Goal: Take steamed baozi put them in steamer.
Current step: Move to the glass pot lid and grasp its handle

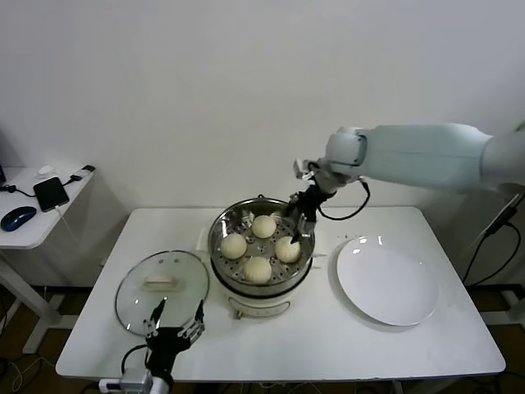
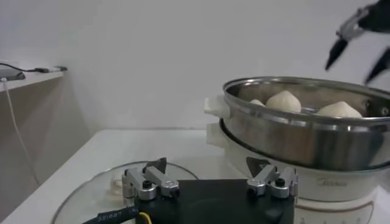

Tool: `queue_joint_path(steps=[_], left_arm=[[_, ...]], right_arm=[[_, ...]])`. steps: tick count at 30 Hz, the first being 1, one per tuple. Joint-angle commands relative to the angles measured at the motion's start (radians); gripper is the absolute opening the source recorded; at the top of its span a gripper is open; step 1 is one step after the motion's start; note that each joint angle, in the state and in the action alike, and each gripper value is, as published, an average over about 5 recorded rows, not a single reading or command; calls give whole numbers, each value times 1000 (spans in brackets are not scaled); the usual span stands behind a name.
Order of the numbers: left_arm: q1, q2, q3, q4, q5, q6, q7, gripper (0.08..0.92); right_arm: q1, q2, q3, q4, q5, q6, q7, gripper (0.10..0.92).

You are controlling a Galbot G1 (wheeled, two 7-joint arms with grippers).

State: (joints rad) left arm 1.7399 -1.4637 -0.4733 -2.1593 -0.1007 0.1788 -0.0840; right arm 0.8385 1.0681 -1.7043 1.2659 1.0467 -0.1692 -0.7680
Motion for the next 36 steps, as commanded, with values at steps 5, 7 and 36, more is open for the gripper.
queue_joint_path(steps=[5, 7, 36], left_arm=[[-5, 2, 3, -7, -64, 12, -1, 823], [-10, 3, 3, -7, -73, 15, -3, 823], [-117, 102, -52, 131, 178, -119, 11, 823]], right_arm=[[-509, -492, 868, 151, -153, 9, 640, 823], [-665, -565, 1039, 198, -190, 13, 689, 823], [-2314, 42, 2406, 263, -464, 563, 562, 823]])
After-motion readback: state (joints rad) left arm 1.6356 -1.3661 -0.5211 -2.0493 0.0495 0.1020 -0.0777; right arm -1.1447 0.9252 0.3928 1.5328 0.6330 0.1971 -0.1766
